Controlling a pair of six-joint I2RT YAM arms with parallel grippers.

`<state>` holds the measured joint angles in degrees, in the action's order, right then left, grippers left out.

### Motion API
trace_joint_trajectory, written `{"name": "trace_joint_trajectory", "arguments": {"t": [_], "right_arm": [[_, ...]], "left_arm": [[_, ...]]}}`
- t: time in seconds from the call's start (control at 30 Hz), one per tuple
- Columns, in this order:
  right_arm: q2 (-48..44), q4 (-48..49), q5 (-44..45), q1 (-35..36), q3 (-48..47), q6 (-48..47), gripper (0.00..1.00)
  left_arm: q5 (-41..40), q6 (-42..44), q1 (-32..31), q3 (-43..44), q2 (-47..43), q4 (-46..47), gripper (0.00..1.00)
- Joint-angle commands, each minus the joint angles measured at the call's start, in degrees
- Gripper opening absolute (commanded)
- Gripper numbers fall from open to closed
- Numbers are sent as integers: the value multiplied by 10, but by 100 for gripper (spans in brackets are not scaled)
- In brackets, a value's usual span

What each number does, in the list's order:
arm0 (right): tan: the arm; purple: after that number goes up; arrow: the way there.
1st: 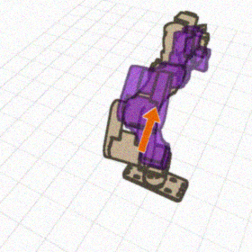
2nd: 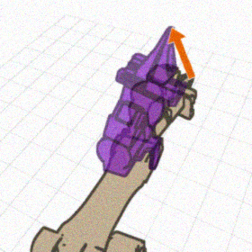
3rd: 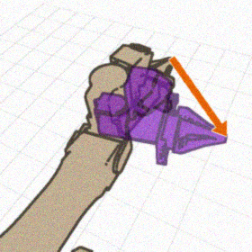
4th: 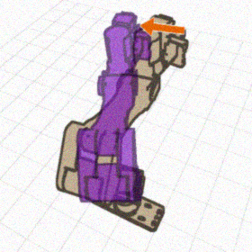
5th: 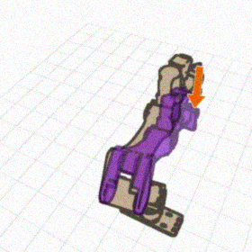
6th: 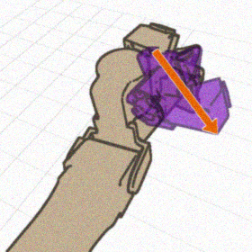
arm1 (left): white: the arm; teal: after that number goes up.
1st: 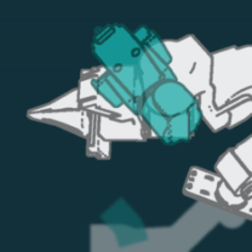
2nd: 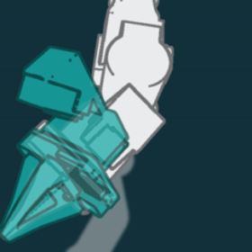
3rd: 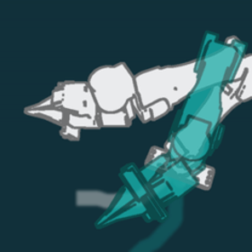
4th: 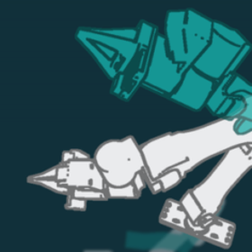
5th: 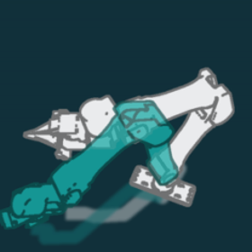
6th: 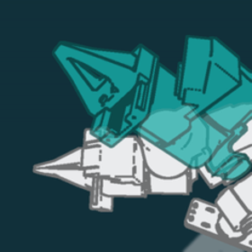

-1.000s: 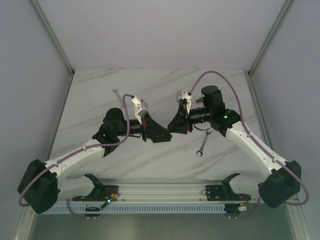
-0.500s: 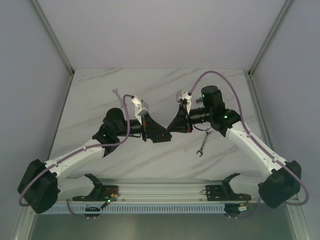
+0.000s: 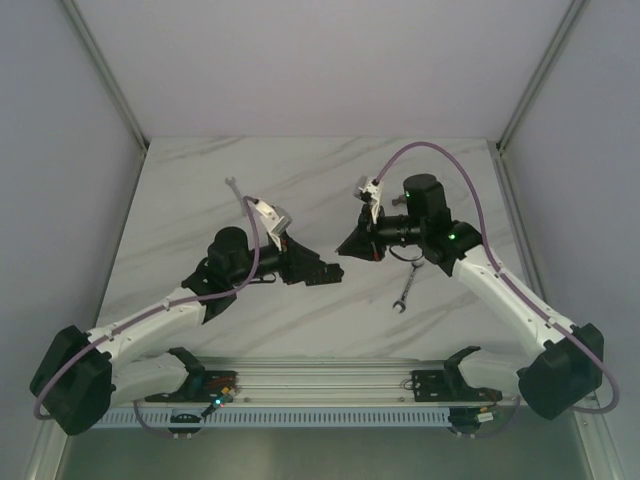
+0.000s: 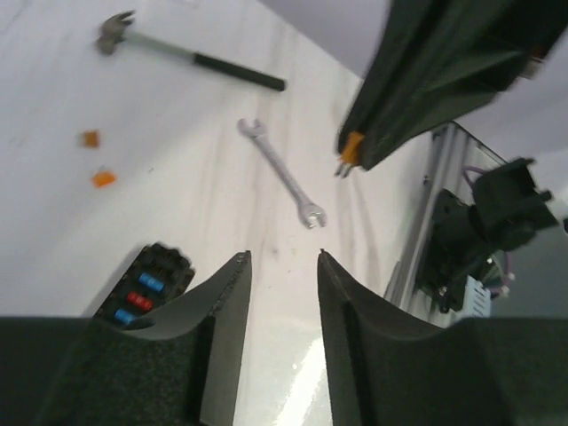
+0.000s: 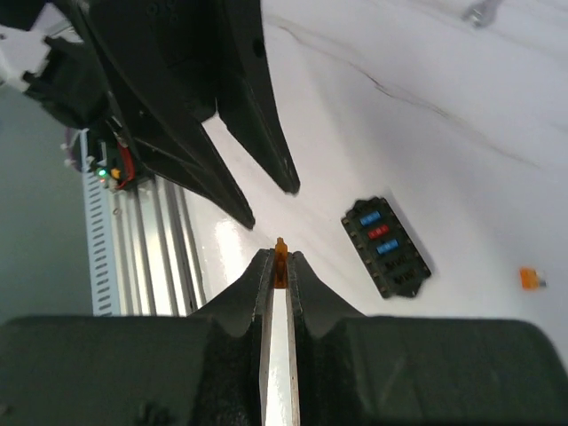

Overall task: Snap on the fuse box
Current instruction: Pick up the fuse from the center of the board, then install the fuse at the fuse box base.

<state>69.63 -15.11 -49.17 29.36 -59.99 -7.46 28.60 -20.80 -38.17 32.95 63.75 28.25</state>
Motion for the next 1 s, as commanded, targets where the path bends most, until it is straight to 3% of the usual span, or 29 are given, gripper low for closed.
{"name": "trace_joint_trajectory", "arguments": {"t": [0.0,0.13,0.43,0.97], "right_arm": [[-32,28,126,9,36,75,0],[-49,54,237,31,66,130,0],[-66,82,469,84,130,224,0],[-10,85,603,159,129,268,0]], "left_arm": [[-121,-61,8,-22,-8,-31,48],[-178,-111,23,-28,28,-55,55],[-182,-171,39,-28,117,-48,65],[-84,-260,33,-48,256,80,71]]}}
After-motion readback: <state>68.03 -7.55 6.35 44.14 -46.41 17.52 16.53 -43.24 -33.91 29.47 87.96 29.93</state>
